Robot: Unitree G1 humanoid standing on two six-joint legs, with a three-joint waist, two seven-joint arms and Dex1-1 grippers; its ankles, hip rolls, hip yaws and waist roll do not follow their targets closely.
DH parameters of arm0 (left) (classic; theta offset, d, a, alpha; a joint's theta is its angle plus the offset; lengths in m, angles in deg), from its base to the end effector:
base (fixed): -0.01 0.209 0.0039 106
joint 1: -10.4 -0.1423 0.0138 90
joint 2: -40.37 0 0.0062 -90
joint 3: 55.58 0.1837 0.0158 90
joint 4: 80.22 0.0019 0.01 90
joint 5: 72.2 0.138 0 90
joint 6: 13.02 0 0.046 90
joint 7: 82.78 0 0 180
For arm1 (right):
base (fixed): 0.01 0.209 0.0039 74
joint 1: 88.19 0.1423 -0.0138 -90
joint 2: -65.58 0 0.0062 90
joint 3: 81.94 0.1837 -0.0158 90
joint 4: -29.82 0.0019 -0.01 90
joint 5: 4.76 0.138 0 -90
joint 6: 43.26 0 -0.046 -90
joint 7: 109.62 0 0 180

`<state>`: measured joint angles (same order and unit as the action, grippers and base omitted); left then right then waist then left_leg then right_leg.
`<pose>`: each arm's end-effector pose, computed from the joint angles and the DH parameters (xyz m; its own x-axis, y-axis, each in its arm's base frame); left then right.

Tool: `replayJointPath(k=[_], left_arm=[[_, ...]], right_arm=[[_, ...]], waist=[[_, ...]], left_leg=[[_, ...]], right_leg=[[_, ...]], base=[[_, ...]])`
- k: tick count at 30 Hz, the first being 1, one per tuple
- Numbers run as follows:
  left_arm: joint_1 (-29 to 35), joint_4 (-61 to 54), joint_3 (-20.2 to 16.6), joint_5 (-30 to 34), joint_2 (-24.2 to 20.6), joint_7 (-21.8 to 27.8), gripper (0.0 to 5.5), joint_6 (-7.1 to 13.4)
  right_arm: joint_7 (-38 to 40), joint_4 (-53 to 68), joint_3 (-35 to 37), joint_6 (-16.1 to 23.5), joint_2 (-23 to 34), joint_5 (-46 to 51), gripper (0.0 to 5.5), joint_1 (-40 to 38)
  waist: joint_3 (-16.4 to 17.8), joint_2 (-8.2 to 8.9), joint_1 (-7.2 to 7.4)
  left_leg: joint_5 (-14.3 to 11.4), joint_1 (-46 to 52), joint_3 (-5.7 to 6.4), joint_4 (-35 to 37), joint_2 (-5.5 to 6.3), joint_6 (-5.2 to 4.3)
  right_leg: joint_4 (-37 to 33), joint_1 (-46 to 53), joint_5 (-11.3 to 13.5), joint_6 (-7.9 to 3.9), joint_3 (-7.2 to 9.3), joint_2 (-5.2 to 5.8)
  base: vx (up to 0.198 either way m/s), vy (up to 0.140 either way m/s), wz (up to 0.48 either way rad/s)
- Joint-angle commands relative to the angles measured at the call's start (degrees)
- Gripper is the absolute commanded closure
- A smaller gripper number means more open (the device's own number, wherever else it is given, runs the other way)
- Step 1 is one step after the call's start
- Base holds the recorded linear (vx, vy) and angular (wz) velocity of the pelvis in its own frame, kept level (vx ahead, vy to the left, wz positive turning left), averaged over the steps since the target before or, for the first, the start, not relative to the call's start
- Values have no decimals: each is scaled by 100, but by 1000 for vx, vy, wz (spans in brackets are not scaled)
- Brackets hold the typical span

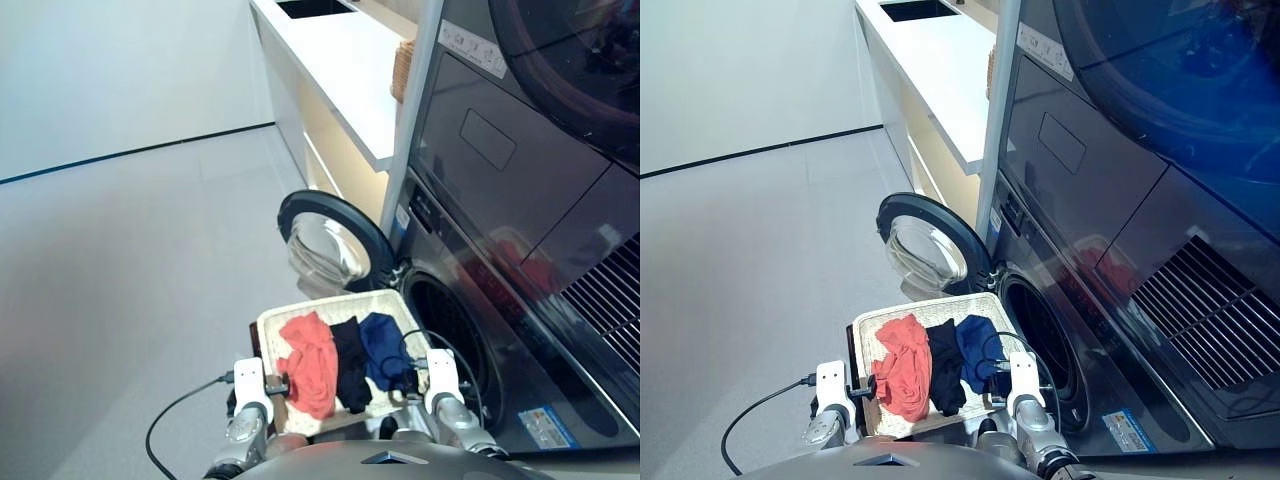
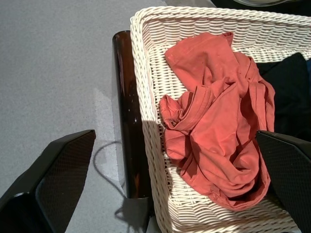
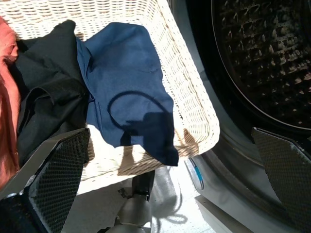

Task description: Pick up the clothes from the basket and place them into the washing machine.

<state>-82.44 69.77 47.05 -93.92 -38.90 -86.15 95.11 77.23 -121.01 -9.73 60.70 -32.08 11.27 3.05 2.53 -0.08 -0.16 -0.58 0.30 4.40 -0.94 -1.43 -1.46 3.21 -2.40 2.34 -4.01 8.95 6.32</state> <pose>0.0952 0.1624 -0.1088 0.6911 0.0839 -0.7179 -0.1682 0.9846 -0.0468 0.1134 -0.1686 -0.1052 0.6822 -0.0802 -0.7268 0.0115 0.9950 -0.0990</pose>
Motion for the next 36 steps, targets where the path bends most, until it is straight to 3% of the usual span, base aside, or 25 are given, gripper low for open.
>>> replayJointPath(k=[1,8,13,19,29,36], left_arm=[[426,111,-135,75,20,52,0,139],[526,-45,-62,166,-64,39,0,141],[905,49,-9,289,-156,-38,0,154],[1562,-152,171,269,-265,-224,0,216],[2474,-110,389,221,-298,-509,0,230],[3010,-76,309,27,-454,-675,0,230]], right_arm=[[-7,427,-33,172,10,-11,0,424],[11,610,-83,176,102,-108,0,524],[1,844,-301,199,255,-292,0,768],[50,1225,-567,280,419,-347,0,1318],[240,1764,-851,372,525,-416,0,2125],[387,2090,-897,458,597,-369,0,2626]], waist=[[-14,225,21],[92,197,62],[253,167,128],[636,180,214],[956,130,368],[1141,137,509]], left_leg=[[325,-322,-367,62,95,-211],[381,-528,-391,42,87,-199],[464,-977,-460,-84,28,-188],[291,-2168,-493,-1094,49,-106],[269,-3367,-510,-1569,45,-43],[132,-4425,-499,-2211,62,-26]], right_leg=[[-487,229,381,-302,-71,-24],[-393,-59,416,-308,-91,-13],[-199,-641,463,-310,-142,65],[530,-1830,517,-231,-312,192],[1113,-3190,511,-175,-379,165],[1665,-4255,498,-156,-447,138]], base=[[0,0,0],[0,0,0],[-32,8,-33],[-75,24,-47],[-18,9,5],[-43,20,-2]])
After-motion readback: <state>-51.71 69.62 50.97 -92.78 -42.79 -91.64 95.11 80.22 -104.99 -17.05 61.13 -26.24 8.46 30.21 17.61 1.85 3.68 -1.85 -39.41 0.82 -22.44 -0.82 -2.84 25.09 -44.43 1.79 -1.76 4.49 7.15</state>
